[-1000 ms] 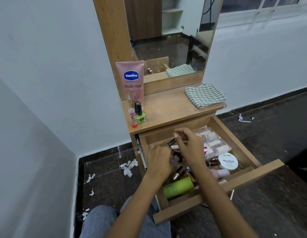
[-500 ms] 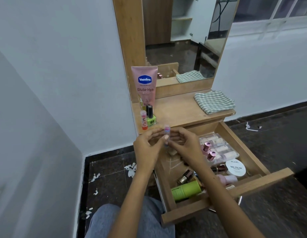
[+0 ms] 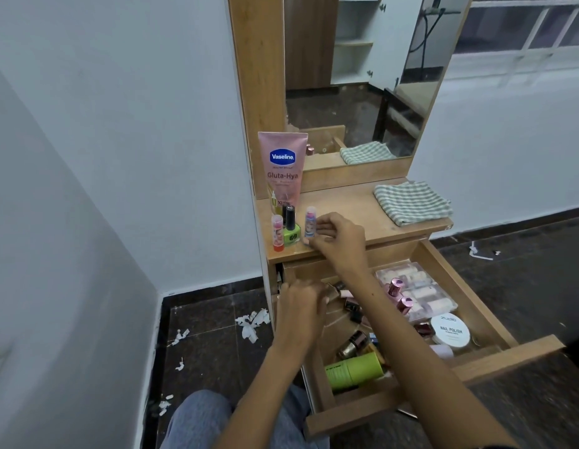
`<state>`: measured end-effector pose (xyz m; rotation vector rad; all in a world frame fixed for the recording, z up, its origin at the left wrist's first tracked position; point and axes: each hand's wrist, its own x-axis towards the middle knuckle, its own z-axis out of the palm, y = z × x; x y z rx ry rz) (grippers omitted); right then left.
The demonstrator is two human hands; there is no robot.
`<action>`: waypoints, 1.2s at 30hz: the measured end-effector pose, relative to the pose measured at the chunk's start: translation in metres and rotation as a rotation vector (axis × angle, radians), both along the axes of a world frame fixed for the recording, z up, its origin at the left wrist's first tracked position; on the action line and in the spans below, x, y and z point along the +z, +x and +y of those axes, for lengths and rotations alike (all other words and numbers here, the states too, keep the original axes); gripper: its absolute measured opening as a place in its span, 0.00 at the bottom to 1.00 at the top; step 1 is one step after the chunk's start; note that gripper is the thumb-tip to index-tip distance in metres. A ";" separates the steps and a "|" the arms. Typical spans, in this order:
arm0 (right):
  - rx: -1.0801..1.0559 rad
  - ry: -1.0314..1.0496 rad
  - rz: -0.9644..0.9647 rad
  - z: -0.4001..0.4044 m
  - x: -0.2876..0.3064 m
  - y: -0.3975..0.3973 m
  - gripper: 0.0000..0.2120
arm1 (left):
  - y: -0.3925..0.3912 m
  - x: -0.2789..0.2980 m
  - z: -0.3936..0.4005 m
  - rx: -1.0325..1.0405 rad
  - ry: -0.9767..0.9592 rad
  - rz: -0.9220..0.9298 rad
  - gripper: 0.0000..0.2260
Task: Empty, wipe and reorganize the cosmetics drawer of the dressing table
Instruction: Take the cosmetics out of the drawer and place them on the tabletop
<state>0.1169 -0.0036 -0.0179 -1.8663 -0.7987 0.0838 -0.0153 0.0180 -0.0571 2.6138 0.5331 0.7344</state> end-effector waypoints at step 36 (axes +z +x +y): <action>-0.122 0.120 0.123 -0.067 -0.008 -0.031 0.09 | 0.017 -0.003 -0.004 -0.058 -0.278 -0.478 0.15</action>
